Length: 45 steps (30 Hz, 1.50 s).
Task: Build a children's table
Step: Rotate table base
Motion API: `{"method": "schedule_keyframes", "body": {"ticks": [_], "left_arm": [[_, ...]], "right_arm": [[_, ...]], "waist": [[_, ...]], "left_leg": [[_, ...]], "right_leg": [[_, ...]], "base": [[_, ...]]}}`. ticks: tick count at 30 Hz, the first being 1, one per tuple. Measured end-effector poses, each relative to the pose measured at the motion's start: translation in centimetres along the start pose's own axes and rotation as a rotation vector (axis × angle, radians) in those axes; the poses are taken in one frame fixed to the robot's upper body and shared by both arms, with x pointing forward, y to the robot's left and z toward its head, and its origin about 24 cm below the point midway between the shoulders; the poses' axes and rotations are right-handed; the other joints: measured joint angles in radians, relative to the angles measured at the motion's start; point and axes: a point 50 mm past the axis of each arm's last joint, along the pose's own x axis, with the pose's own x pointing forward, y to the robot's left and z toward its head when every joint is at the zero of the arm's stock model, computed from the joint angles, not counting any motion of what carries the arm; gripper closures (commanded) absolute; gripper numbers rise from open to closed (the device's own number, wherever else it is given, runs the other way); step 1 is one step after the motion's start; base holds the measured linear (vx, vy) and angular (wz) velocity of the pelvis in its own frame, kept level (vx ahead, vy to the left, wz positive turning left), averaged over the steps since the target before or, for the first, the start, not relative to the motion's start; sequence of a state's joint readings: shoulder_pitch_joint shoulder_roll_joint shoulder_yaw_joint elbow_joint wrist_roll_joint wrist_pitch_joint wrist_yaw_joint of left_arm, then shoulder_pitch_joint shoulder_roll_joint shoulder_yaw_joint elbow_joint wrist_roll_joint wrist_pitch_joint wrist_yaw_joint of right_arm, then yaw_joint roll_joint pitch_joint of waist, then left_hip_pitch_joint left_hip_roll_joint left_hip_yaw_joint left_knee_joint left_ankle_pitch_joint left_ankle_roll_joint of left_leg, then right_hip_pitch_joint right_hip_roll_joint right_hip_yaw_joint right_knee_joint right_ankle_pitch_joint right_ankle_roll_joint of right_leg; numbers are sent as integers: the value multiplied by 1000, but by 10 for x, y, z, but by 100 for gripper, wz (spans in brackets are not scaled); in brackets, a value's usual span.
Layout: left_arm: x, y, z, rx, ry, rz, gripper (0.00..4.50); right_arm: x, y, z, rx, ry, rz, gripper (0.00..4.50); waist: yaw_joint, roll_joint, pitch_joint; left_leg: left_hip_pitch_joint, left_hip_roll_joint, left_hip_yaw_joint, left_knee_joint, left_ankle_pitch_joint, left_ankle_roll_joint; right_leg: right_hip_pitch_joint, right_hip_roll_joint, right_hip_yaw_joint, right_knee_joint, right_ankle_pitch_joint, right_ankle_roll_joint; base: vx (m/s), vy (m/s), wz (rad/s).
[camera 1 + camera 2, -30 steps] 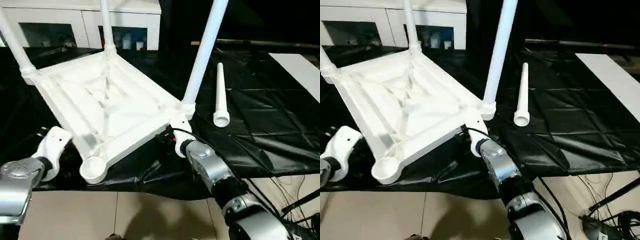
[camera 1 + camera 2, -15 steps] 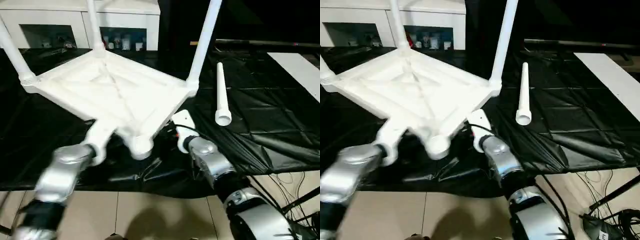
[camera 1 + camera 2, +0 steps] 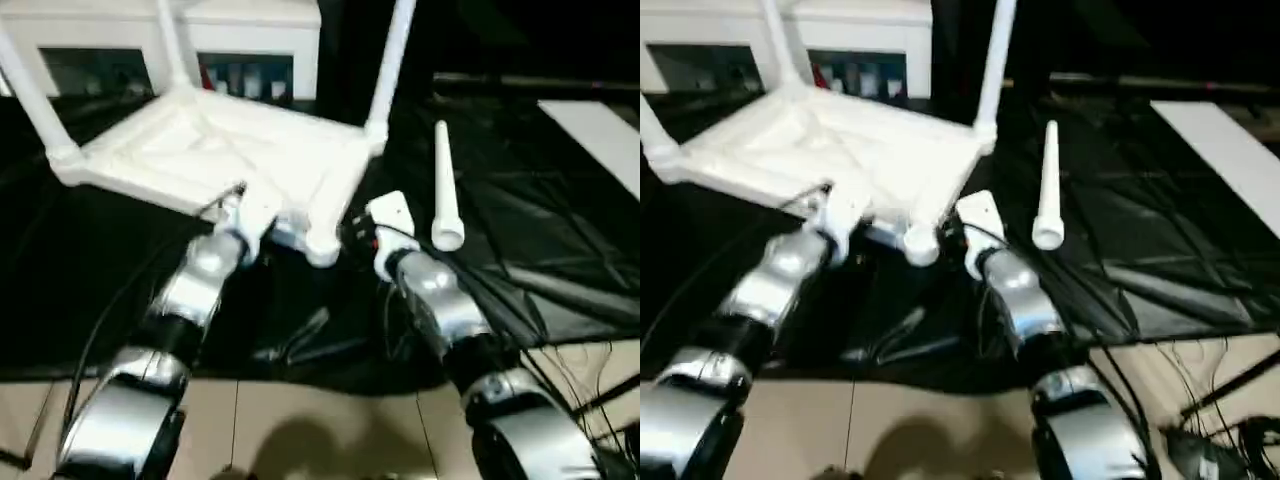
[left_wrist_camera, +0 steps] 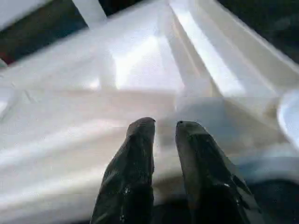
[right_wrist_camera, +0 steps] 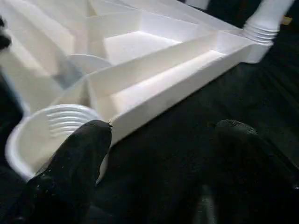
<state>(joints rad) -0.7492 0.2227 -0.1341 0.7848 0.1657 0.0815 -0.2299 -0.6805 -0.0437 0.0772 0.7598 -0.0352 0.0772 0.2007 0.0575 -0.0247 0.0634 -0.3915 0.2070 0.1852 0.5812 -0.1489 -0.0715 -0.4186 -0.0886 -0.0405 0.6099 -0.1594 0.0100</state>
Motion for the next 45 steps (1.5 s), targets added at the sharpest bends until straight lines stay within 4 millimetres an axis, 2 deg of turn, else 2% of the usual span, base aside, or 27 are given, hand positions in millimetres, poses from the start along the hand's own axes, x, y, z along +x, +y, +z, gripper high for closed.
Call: {"method": "schedule_keyframes", "body": {"ticks": [4,7,10,13,18,22,27,30,33,37,45], "left_arm": [[2,-3,8,-111,-94,32,344],[-7,-4,16,-214,-204,22,344],[-22,-7,10,-280,-238,21,344],[-36,-9,4,-349,-259,62,344],[-63,-6,-9,-441,-274,198,344],[-70,-12,-20,-435,-228,211,344],[-72,-17,-1,-379,-255,207,344],[-72,-19,0,-374,-241,209,344],[-72,-18,0,-383,-240,217,344],[-74,-14,6,-390,-259,241,344],[-74,-14,6,-393,-245,239,344]], "right_arm": [[-2,-5,13,6,-60,-48,51],[-4,-11,19,17,-57,-95,51],[-7,-16,24,-14,-55,-130,51],[-16,-19,27,-20,-92,-145,51],[-34,-18,12,2,-107,-163,51],[-37,-20,8,21,-84,-181,51],[-35,-16,7,66,-54,-177,51],[-35,-12,10,85,-78,-150,51],[-34,-7,15,116,-104,-129,51],[-35,-1,17,141,-121,-104,51],[-36,-5,18,108,-129,-109,51]], "waist": [[2,4,1],[1,16,1],[0,29,0],[1,35,0],[-2,45,1],[-9,44,1],[-15,38,1],[-20,32,0],[-25,30,-1],[-21,29,-1],[-13,30,-2]], "left_leg": [[-2,0,-1,2,0,0],[-3,0,-1,5,0,1],[-3,0,-1,6,0,1],[-3,1,-1,4,-1,1],[-1,1,-2,4,-1,1],[-2,0,-4,4,-1,1],[-3,0,-6,4,-1,1],[-3,0,-7,5,-1,1],[-4,0,-7,5,-1,1],[-5,0,-7,5,-1,1],[-10,0,-7,6,0,1]], "right_leg": [[-1,1,-1,-1,-1,0],[0,0,0,-2,-2,-2],[0,0,0,-2,-2,-2],[0,1,-1,-2,-3,0],[1,1,0,-1,-7,7],[0,2,-1,-1,-7,9],[0,2,-1,-2,-7,10],[0,2,-1,-2,-7,10],[-1,2,-1,-2,-7,10],[-1,2,-1,-2,-7,11],[-3,2,-1,-2,-6,9]], "base": [[0,0,0],[0,0,0],[0,0,0],[0,0,0],[0,0,0],[0,0,0],[0,0,0],[0,0,0],[0,0,0],[0,0,0],[0,0,0]]}}
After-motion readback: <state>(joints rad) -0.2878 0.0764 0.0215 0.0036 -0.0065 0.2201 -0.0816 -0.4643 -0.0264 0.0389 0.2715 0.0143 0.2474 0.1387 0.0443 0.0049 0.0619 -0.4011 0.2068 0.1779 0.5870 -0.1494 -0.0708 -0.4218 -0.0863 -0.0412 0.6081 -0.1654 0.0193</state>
